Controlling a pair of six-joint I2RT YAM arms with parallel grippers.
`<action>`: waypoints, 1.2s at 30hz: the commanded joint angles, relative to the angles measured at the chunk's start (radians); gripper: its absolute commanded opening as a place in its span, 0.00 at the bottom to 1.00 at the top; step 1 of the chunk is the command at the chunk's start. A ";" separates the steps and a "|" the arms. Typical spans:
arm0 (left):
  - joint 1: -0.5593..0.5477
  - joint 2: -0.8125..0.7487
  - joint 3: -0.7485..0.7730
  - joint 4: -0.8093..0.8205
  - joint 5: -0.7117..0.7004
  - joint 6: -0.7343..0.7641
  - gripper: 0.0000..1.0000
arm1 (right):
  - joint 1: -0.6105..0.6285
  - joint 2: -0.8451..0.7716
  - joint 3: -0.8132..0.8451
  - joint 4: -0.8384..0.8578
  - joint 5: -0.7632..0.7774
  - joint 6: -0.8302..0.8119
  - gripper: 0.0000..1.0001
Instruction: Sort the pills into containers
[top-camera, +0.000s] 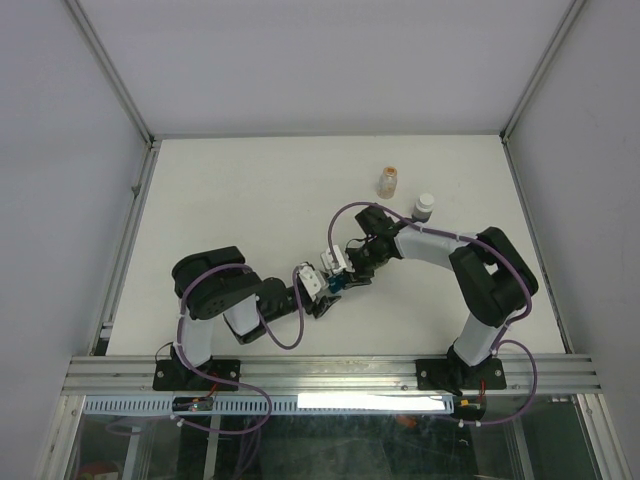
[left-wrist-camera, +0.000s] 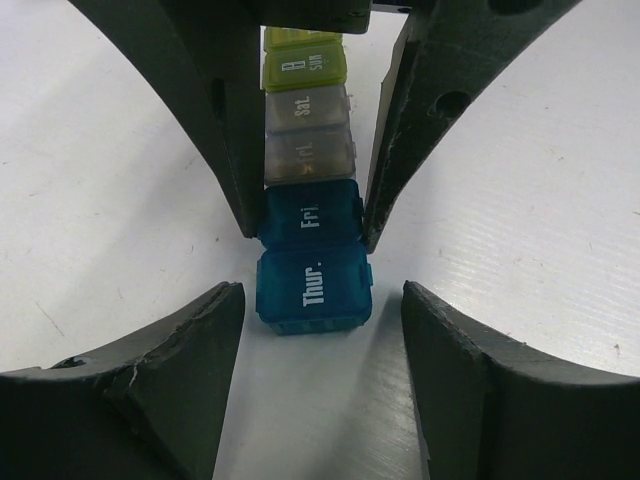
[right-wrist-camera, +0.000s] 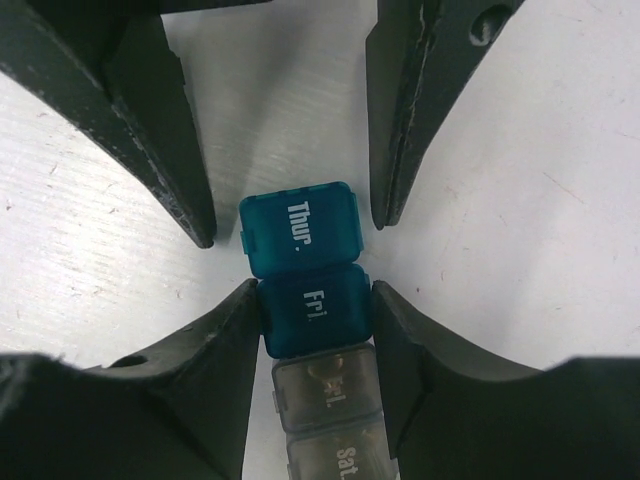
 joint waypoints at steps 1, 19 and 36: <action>-0.007 0.052 -0.006 0.184 -0.034 -0.006 0.65 | 0.014 -0.011 0.028 0.036 0.014 0.038 0.45; 0.002 0.085 -0.018 0.218 0.036 0.034 0.03 | 0.009 -0.013 0.061 -0.052 -0.001 0.033 0.43; 0.025 0.084 -0.012 0.188 0.163 0.031 0.00 | -0.022 0.012 0.136 -0.183 -0.073 0.035 0.50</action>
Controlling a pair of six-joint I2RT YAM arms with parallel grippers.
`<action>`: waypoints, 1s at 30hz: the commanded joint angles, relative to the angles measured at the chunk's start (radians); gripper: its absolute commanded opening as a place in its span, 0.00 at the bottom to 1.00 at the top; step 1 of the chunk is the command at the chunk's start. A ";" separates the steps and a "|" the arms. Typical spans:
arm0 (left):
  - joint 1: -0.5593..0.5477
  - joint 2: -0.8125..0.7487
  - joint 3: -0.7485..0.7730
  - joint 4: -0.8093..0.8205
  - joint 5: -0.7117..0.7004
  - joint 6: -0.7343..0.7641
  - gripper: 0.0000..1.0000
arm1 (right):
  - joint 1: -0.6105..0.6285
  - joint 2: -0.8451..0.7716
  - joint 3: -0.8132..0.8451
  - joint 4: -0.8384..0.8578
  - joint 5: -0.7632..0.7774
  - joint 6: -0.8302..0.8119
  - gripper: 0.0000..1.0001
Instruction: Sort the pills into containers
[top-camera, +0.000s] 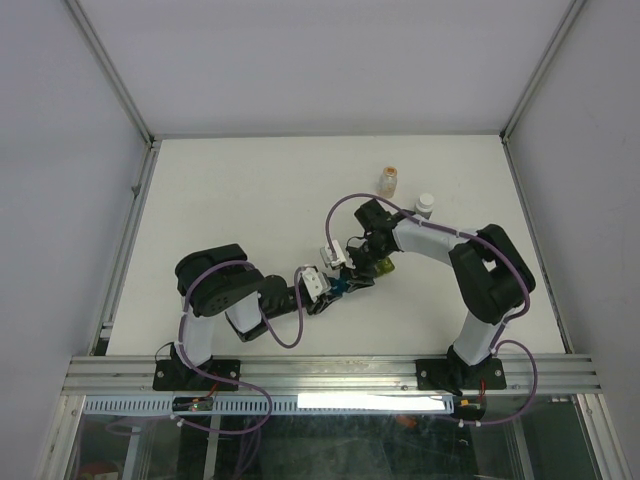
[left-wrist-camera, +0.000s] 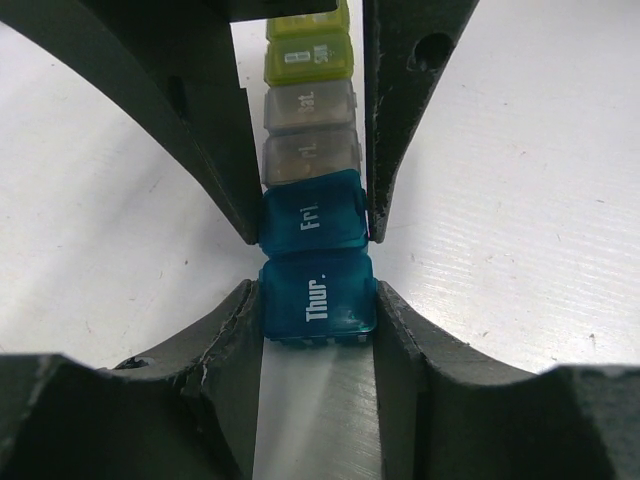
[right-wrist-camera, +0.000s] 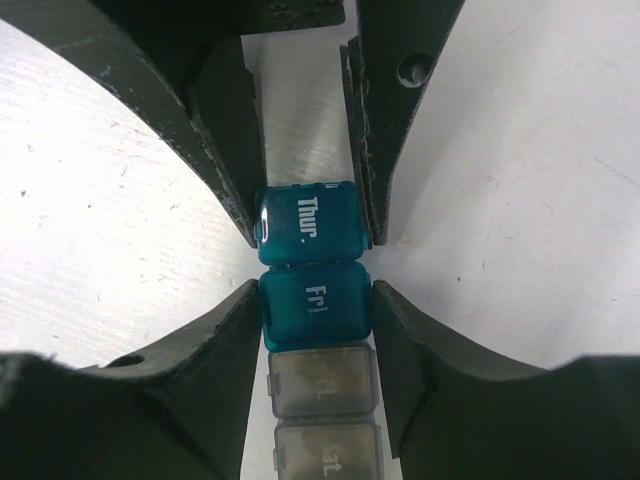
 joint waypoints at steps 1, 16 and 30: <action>0.009 0.053 -0.034 0.178 0.055 0.005 0.00 | -0.010 -0.007 0.050 0.006 -0.050 0.012 0.51; 0.009 0.047 -0.027 0.163 0.085 0.000 0.00 | -0.039 -0.080 0.069 0.077 -0.028 0.158 0.56; 0.011 0.042 -0.018 0.144 0.097 -0.006 0.00 | -0.037 -0.070 0.041 0.256 0.080 0.363 0.47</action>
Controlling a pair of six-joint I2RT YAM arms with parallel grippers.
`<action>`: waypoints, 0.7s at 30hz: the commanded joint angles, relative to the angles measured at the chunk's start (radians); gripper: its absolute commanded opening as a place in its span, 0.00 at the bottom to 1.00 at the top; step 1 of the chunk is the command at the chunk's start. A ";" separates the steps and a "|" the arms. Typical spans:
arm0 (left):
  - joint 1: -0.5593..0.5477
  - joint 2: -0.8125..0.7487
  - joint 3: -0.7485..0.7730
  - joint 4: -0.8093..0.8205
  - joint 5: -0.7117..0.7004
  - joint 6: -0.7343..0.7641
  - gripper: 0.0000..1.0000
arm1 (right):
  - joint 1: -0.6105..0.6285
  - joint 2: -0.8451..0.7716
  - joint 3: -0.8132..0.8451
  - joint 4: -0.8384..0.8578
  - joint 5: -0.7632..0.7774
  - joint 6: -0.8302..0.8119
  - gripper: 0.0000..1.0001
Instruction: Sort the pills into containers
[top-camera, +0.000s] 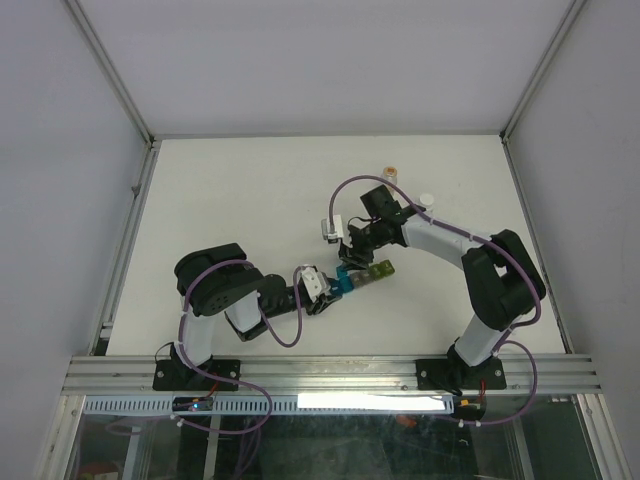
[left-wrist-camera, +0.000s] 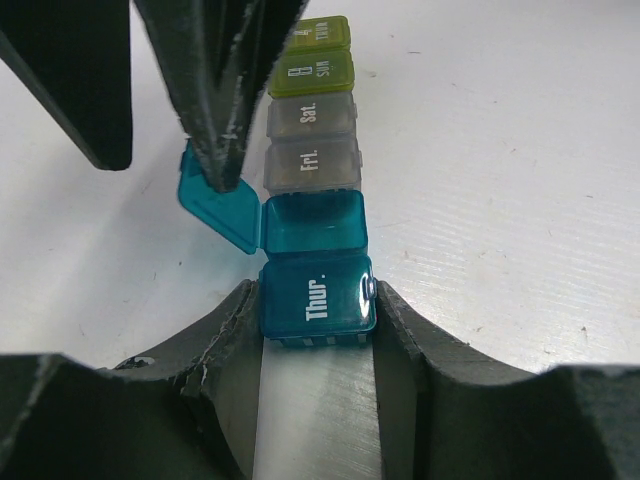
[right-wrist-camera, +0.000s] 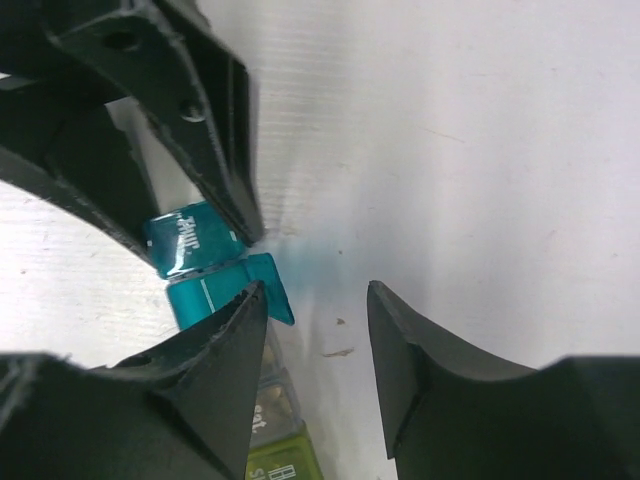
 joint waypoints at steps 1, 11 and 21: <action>-0.001 0.043 -0.021 0.144 0.061 -0.002 0.00 | 0.006 -0.001 0.023 0.111 0.068 0.094 0.46; 0.000 0.040 -0.022 0.143 0.057 -0.004 0.00 | 0.047 0.058 0.024 0.130 0.172 0.107 0.44; 0.000 0.027 -0.023 0.145 0.035 -0.031 0.08 | 0.042 0.041 0.059 0.098 0.132 0.162 0.53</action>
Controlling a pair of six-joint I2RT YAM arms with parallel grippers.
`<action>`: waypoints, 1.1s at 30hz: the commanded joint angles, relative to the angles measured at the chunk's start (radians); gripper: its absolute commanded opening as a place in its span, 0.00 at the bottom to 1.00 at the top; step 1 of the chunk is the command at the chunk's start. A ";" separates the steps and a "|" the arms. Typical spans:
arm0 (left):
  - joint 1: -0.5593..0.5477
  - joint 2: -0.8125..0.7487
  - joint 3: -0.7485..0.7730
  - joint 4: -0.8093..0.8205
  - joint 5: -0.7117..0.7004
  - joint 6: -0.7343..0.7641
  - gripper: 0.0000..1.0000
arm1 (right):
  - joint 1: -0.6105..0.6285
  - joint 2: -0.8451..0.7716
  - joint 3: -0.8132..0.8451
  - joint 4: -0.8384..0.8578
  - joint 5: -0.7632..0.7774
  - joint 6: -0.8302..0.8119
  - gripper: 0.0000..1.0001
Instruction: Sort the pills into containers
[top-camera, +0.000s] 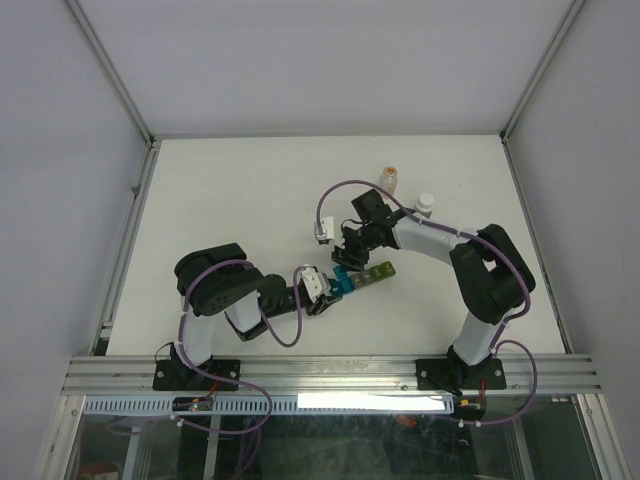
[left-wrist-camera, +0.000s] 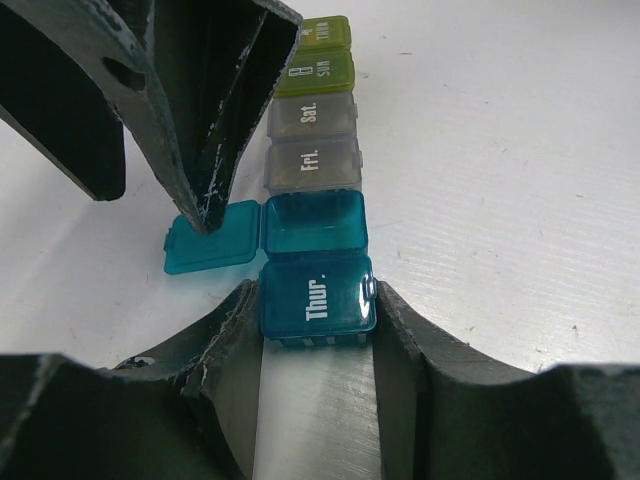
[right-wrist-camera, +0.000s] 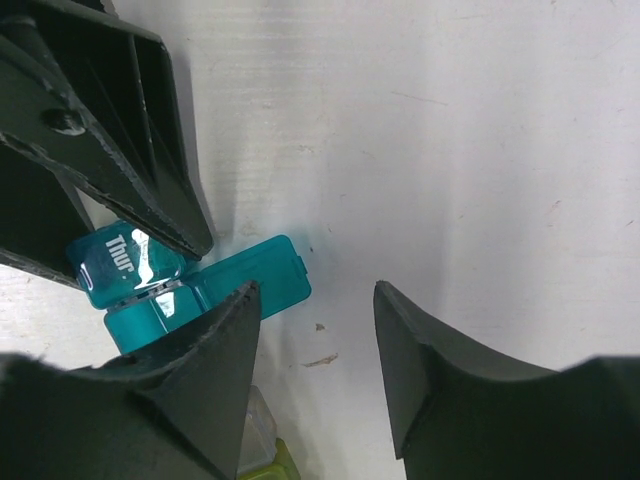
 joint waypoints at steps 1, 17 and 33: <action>0.000 0.019 -0.028 0.145 0.013 -0.037 0.12 | -0.004 -0.030 0.065 -0.010 -0.048 0.055 0.55; 0.000 -0.153 -0.099 0.112 -0.068 -0.170 0.73 | -0.157 -0.265 0.054 -0.160 -0.344 0.003 0.65; 0.000 -0.586 0.048 -0.561 -0.063 -0.351 0.79 | -0.464 -0.470 0.042 -0.157 -0.556 0.169 0.66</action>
